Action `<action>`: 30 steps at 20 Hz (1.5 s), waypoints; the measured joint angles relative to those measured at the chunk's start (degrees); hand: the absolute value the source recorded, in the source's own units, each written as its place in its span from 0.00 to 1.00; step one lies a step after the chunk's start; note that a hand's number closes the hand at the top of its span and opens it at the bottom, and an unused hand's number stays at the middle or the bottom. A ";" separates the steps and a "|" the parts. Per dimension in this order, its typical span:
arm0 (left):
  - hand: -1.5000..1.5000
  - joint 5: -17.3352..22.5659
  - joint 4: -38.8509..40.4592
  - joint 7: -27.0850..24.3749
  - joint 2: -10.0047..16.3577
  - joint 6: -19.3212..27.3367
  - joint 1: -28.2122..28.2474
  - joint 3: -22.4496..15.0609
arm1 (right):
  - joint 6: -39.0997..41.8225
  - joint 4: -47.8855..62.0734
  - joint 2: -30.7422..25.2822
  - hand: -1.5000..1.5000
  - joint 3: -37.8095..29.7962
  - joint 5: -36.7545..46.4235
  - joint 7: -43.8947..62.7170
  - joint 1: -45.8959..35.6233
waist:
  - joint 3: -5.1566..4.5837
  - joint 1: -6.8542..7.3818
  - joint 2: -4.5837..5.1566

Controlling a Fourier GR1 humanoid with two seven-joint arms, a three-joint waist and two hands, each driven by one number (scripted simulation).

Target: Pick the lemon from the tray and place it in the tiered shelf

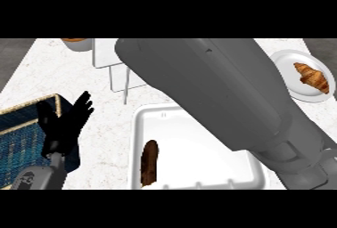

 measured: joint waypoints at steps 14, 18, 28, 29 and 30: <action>0.50 -0.87 0.12 -0.46 -0.86 -0.94 -0.50 0.05 | -3.29 21.58 0.47 1.00 -3.49 2.97 -16.94 -3.50 | 0.03 0.92 0.43; 0.50 -1.10 -0.45 -0.64 -1.26 -0.99 -0.11 -0.02 | -5.53 26.42 0.46 1.00 -4.66 3.76 -21.07 -4.10 | 0.05 1.24 0.51; 0.50 -1.33 -0.28 0.88 -1.69 -1.14 -0.58 0.19 | -7.75 34.34 1.12 1.00 -7.81 3.89 -29.26 -6.76 | 0.06 1.35 0.53; 0.50 -1.24 -0.35 0.57 -1.63 -1.43 -0.48 0.32 | -7.74 35.07 1.08 1.00 -7.99 4.03 -29.40 -7.43 | 0.05 1.43 0.56; 0.50 -1.38 -0.18 0.89 -1.67 -1.27 -0.79 0.35 | -7.23 35.95 0.91 1.00 -7.84 4.40 -29.81 -7.76 | 0.00 1.38 0.57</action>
